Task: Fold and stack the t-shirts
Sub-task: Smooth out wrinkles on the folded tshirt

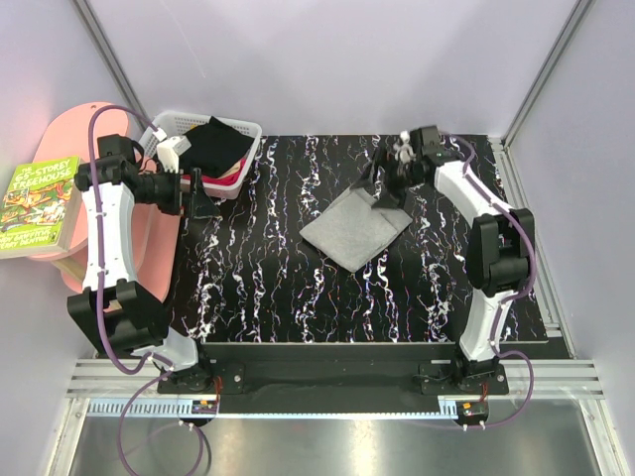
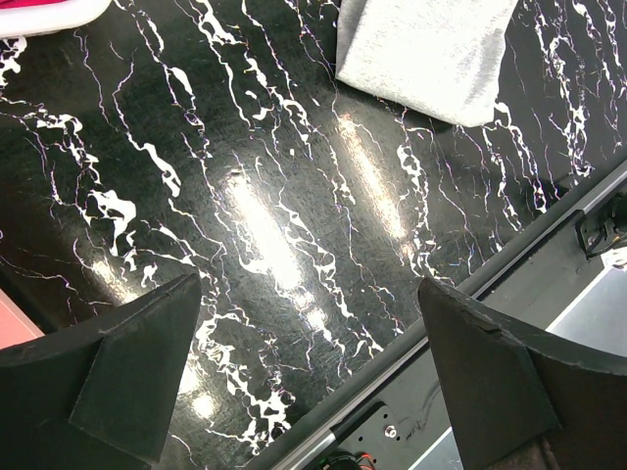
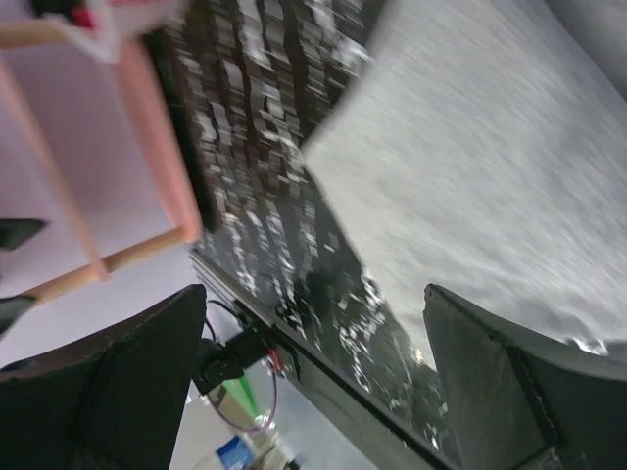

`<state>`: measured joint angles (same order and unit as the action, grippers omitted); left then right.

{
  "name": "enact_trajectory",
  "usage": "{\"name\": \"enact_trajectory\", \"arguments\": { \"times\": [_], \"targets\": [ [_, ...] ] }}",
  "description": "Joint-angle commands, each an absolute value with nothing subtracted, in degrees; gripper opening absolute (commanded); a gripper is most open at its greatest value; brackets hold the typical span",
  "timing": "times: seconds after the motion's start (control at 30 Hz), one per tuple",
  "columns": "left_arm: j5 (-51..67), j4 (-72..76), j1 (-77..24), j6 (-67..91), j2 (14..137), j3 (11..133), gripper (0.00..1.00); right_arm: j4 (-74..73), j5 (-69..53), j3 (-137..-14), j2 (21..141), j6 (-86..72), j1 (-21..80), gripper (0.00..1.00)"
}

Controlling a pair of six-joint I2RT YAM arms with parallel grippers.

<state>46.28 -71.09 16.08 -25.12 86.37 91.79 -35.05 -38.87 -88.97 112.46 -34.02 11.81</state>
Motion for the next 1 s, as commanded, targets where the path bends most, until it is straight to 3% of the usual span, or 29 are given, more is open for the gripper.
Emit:
{"name": "enact_trajectory", "arguments": {
  "times": [0.0,0.17,0.4,0.67,0.97],
  "targets": [
    [47.37,-71.02,15.47,-25.31,85.43,93.16,0.99,-34.28,-42.36,-98.33,111.08,-34.98,13.18,1.00],
    [44.04,-71.37,8.55,-25.05,84.55,90.97,0.99,-30.94,-47.36,-100.63,122.59,-36.47,13.71,1.00],
    [37.71,-69.43,-12.27,-20.66,89.45,93.15,0.99,-28.12,-51.33,-104.68,138.23,-37.44,14.06,1.00],
    [34.89,-63.90,-28.72,-17.23,106.05,100.89,0.99,-28.74,-47.91,-102.31,140.54,-37.18,13.62,1.00],
    [35.95,-59.16,-35.24,-14.50,121.71,109.07,0.99,-28.65,-44.91,-97.91,139.13,-36.83,11.08,1.00]
  ]
}}
